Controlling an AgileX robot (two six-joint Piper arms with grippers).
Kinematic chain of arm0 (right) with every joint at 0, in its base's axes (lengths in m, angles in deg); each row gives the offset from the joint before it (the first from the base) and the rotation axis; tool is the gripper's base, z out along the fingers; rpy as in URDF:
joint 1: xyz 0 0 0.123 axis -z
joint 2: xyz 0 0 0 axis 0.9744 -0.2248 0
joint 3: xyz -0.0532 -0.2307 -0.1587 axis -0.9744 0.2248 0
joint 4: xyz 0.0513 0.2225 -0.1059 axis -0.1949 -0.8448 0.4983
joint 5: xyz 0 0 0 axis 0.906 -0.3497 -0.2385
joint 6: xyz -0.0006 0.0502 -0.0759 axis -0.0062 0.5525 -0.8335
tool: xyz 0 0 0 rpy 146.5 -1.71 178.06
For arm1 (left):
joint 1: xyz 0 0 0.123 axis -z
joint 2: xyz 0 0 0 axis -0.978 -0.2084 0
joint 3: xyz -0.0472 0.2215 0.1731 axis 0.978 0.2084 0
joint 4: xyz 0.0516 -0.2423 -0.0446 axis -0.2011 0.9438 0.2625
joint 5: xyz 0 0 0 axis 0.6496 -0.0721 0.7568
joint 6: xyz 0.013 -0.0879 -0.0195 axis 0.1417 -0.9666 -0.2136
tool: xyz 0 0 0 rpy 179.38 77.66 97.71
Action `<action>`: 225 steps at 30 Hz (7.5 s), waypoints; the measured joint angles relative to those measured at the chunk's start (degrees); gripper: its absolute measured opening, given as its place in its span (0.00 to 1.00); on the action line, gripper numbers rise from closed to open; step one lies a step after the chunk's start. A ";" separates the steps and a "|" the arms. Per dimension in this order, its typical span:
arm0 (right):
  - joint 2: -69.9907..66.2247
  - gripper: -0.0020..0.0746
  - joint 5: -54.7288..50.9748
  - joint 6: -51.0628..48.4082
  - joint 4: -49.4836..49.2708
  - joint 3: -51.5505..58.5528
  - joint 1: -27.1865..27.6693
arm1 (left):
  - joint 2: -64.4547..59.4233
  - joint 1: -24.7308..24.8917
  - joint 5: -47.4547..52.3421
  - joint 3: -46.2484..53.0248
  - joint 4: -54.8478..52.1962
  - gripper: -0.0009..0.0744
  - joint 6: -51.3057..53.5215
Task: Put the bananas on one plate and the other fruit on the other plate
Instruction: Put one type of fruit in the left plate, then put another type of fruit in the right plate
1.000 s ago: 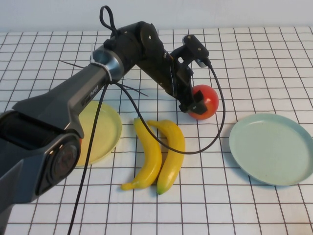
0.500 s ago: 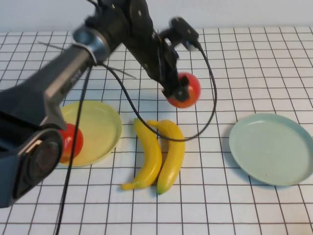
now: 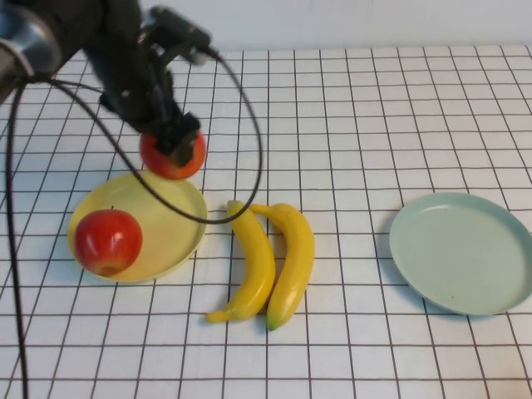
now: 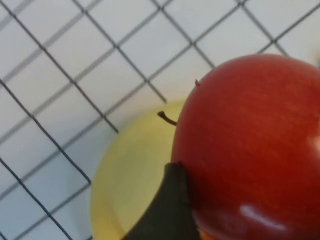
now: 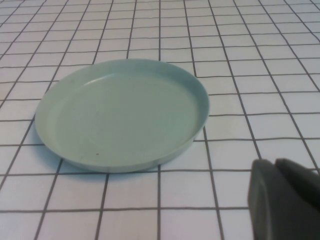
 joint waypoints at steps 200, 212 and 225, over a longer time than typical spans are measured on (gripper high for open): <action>-85.26 0.00 -46.07 7.74 -0.64 -76.74 -25.20 | 116.25 -17.23 -49.54 113.09 -3.36 0.01 -29.01; -109.28 0.26 -49.33 10.45 1.59 -95.39 -32.08 | 116.25 -17.23 -49.54 113.09 -3.36 0.01 -29.01; -118.95 0.62 -43.82 20.55 -0.37 -103.33 -33.21 | 116.25 -17.23 -49.54 113.09 -3.36 0.01 -29.01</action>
